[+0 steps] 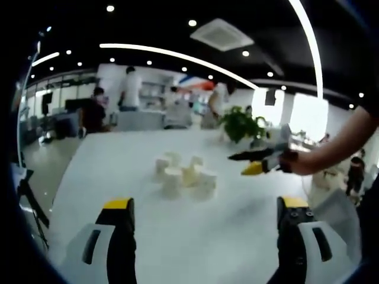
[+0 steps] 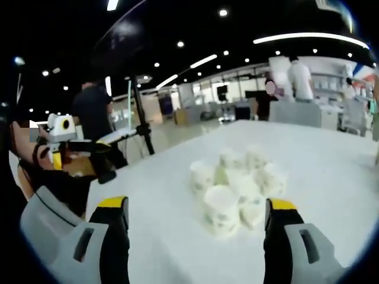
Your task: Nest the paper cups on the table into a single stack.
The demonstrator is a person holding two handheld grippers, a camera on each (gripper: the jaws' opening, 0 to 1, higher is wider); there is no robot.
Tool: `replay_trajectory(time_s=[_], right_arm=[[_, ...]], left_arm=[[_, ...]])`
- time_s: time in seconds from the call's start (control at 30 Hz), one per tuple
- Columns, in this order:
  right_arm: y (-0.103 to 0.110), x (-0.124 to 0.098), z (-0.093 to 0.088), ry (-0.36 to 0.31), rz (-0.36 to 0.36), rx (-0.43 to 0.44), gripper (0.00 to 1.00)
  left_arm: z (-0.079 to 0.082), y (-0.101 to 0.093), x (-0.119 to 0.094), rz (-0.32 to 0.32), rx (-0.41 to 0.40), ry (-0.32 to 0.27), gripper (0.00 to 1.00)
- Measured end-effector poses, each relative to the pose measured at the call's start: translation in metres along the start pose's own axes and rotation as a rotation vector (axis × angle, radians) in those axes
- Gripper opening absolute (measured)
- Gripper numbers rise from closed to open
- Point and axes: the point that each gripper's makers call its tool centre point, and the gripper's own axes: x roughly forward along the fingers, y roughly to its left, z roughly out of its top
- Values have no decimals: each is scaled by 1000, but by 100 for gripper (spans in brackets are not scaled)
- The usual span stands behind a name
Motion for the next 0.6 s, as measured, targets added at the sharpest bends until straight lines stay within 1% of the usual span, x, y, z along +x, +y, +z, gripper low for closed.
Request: replay_trajectory(time_s=[0.23,0.47,0.6], right_arm=[[-7,11,1,18,20,-10,91],[-12,23,2,45,40,-30,85],[-13,28,1,52,44,-39,83]], left_arm=[[-4,2,0,13,-14,6,98],[-6,5,0,22,-22,14,98],[-4,6,2,25,-22,13,98]])
